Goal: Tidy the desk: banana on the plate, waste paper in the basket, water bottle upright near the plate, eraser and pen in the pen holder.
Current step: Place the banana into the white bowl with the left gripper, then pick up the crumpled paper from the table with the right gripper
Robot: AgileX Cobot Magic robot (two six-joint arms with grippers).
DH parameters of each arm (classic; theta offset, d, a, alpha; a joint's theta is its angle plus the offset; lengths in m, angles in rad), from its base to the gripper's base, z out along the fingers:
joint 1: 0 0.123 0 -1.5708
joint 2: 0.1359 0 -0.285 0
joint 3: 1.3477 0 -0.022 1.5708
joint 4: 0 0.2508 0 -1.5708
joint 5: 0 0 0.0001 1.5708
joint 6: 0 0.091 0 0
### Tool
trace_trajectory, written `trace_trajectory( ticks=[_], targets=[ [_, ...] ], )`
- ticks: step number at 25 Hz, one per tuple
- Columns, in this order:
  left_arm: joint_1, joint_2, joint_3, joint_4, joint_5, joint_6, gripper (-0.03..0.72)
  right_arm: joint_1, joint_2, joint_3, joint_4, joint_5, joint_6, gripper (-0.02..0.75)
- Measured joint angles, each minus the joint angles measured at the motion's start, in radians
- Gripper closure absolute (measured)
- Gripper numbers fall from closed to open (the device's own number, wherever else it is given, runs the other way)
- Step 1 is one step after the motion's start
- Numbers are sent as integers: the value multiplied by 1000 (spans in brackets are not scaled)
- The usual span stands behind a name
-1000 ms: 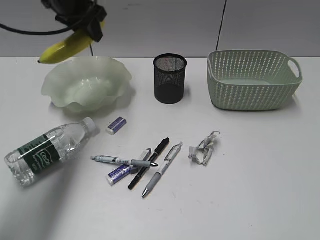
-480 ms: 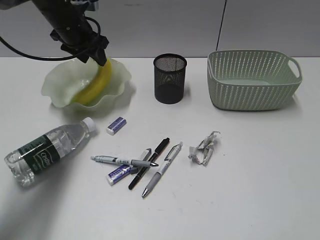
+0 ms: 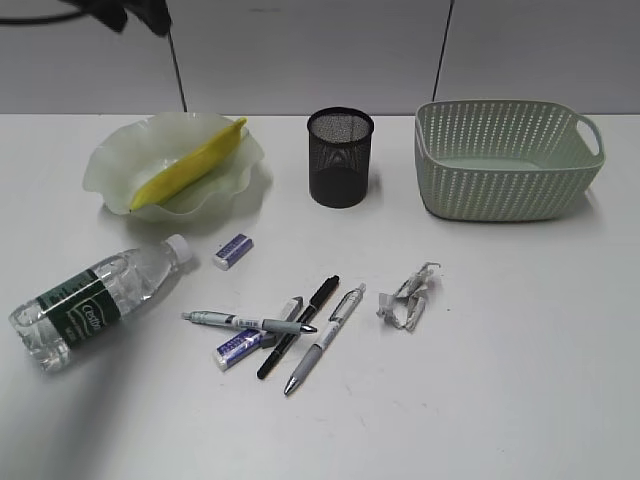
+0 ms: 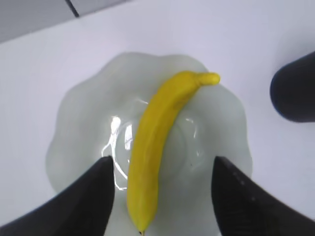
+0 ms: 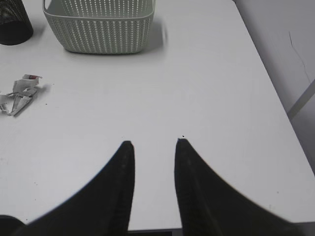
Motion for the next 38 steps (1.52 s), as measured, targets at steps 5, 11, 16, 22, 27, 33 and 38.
trace_trajectory(
  ticks=[5, 11, 16, 22, 27, 33, 38],
  targets=[
    [0, -229, 21, 19, -1, -22, 260, 0, 0, 0, 0, 0, 0, 498],
    [0, -588, 276, 108, -3, -50, 262, 0, 0, 0, 0, 0, 0, 498],
    [0, -886, 638, 88, -1, -60, 265, 0, 0, 0, 0, 0, 0, 498],
    [0, -1288, 1098, 48, -10, -60, 270, 0, 0, 0, 1, 0, 0, 498],
    [0, -1654, 1379, 49, -72, -60, 272, 0, 0, 0, 1, 0, 0, 498],
    [0, -2009, 1591, 53, -151, -61, 272, 0, 0, 0, 53, 0, 0, 498],
    [0, -2148, 1686, 57, -158, -61, 272, 0, 16, -16, 201, -76, -40, 498]
  ],
)
